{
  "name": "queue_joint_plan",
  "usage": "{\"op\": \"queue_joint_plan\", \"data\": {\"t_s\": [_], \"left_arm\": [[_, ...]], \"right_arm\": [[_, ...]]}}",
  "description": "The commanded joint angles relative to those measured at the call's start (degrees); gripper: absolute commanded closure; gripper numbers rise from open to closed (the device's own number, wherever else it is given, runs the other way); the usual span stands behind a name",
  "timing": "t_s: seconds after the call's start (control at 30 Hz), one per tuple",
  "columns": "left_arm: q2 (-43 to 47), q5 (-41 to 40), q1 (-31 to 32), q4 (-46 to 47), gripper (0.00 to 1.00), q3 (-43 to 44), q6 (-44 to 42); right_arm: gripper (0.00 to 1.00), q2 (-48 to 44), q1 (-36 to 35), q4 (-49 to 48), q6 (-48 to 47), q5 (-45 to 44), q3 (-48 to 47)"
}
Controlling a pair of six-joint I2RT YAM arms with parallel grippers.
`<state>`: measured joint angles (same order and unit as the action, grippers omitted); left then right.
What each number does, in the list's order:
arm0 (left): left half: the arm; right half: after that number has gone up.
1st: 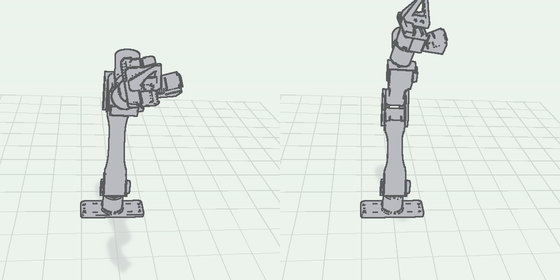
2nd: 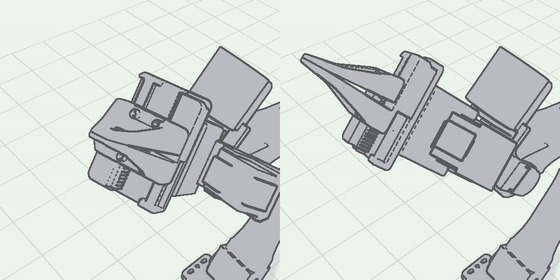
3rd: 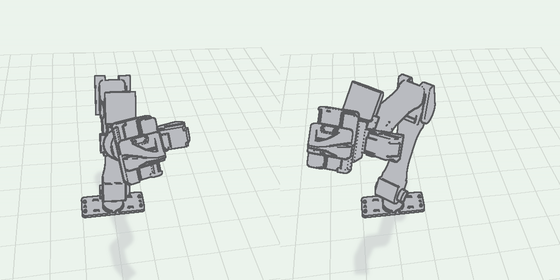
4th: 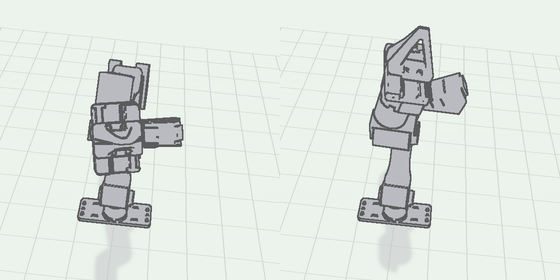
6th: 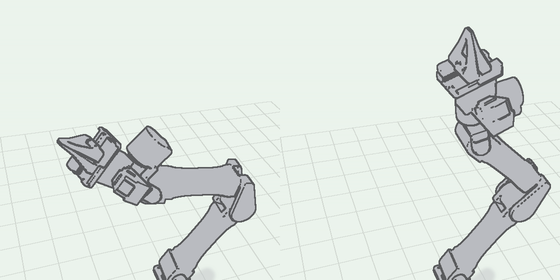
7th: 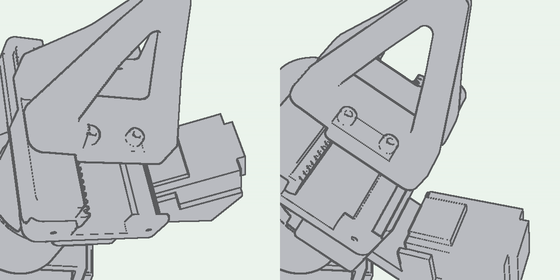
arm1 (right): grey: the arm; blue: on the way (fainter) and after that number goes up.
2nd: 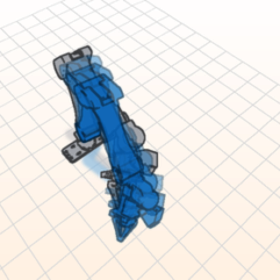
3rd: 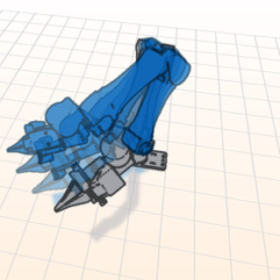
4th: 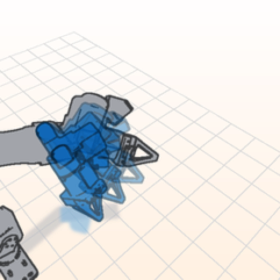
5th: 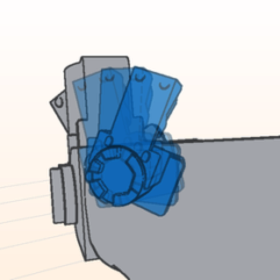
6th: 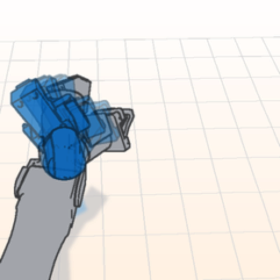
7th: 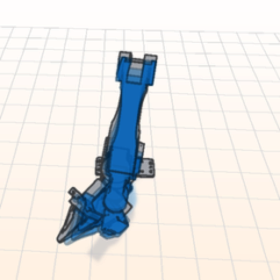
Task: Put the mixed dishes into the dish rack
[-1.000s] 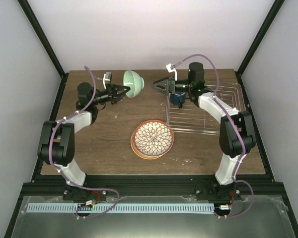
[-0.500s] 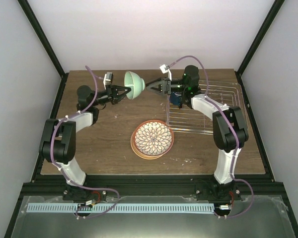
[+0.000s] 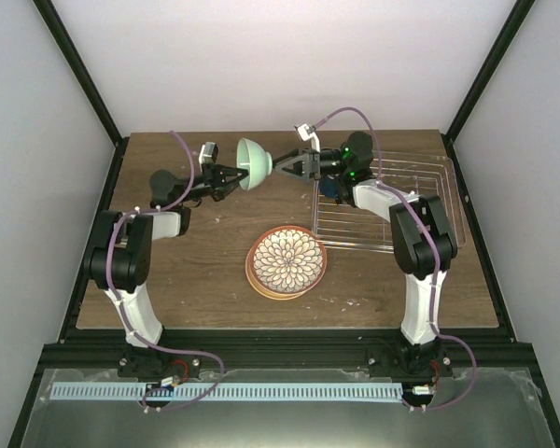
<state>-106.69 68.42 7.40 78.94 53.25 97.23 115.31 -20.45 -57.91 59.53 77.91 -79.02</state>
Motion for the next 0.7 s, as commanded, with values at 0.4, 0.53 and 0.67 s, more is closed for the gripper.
{"op": "queue_joint_plan", "data": {"t_s": [0.4, 0.53, 0.67], "left_arm": [[-3.82, 0.88, 0.16, 7.37, 1.00, 2.95, 0.36], [-4.34, 0.86, 0.13, 7.42, 1.00, 3.25, 0.08], [-4.98, 0.53, 0.12, 7.52, 1.00, 3.39, -0.06]], "right_arm": [[0.18, 4.14, -2.36, -1.70, 1.73, 0.86, -7.32], [0.22, 4.66, -2.62, -1.45, 1.64, 0.91, -7.45], [0.28, 5.43, -2.99, -1.14, 1.64, 0.93, -8.21]]}}
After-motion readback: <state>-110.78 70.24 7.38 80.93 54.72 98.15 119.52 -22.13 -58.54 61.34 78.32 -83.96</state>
